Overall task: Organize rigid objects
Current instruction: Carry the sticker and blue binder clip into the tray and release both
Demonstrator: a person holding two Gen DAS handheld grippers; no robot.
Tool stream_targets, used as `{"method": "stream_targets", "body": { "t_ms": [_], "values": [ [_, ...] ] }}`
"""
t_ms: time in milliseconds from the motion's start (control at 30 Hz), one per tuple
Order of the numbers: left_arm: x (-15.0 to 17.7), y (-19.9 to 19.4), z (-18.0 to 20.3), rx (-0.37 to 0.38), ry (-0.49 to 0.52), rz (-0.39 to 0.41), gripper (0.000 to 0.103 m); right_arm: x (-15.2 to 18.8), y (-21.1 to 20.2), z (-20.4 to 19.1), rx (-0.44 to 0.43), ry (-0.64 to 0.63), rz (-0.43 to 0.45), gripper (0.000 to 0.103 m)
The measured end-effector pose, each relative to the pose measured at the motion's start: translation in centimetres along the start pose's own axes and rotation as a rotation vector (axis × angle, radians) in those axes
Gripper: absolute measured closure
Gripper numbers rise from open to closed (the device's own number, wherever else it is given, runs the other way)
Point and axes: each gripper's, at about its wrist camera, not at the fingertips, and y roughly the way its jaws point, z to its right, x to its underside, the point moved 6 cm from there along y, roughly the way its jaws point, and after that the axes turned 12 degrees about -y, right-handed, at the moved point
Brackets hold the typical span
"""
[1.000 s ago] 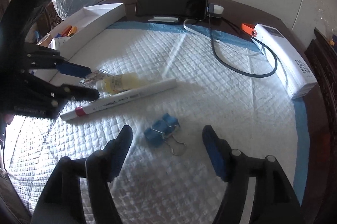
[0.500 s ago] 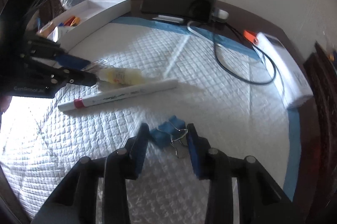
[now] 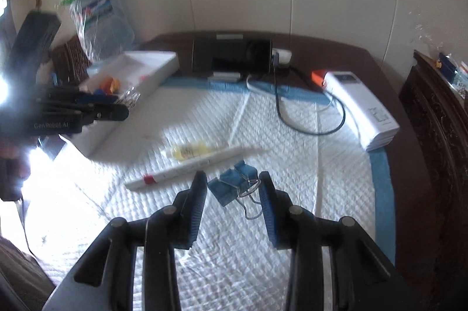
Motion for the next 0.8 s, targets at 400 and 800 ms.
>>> {"method": "stream_targets", "body": {
  "t_ms": [400, 800],
  "values": [
    [-10.6, -25.4, -7.9, -0.148, -0.087, 0.531, 0.075, -15.4, -16.0, 0.6, -0.039, 0.06, 0.478, 0.067],
    [-6.3, -27.4, -16.7, -0.236, -0.222, 0.518, 0.075, -26.0, -18.6, -7.8, -0.182, 0.011, 0.688, 0.067]
  ]
}}
